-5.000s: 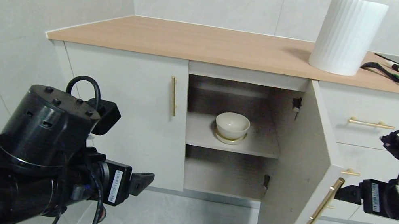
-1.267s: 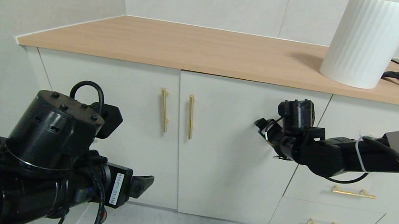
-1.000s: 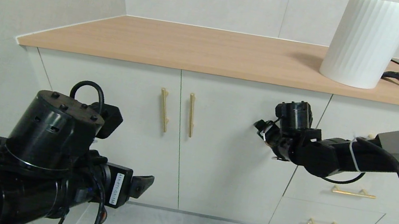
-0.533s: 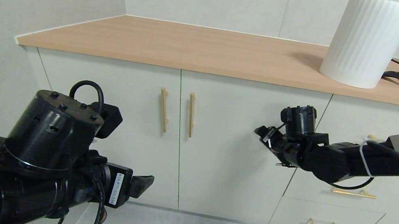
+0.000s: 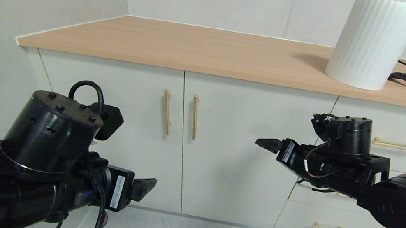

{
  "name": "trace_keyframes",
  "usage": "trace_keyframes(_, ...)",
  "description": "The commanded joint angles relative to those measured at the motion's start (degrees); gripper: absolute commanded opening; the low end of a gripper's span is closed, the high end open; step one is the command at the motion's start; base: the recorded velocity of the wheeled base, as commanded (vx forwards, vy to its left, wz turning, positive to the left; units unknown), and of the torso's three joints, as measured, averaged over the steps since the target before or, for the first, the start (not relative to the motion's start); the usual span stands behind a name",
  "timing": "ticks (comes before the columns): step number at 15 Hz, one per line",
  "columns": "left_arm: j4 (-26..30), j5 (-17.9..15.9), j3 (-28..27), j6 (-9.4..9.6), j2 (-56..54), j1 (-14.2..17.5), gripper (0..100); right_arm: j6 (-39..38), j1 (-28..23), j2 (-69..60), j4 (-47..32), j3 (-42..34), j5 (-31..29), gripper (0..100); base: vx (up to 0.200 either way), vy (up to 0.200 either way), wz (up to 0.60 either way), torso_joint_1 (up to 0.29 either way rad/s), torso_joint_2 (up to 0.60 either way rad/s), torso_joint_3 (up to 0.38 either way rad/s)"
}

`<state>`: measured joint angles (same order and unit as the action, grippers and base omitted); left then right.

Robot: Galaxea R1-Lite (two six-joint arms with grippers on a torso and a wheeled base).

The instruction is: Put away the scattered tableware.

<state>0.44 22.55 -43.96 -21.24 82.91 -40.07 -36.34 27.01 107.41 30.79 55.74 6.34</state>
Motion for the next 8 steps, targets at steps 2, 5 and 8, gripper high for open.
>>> trace_keyframes(2, -0.09, 0.12, -0.34, 0.05, -1.87, 0.52, 100, 2.15, -0.03, -4.32, -0.03, -1.77, -1.33, 100, 0.0, 0.0, 0.0, 0.0, 0.0, 0.0)
trace_keyframes(5, -0.97, 0.04, -0.95, 2.16, -10.22, 3.33, 100, 10.5, -0.03, -12.14, 0.32, -5.11, -10.38, 100, 0.0, 0.0, 0.0, 0.0, 0.0, 0.0)
trace_keyframes(8, -4.39, 0.12, 1.33, 2.34, -21.3, 5.27, 100, 15.6, 0.06, -23.39, 0.5, -10.03, -17.06, 100, 0.0, 0.0, 0.0, 0.0, 0.0, 0.0)
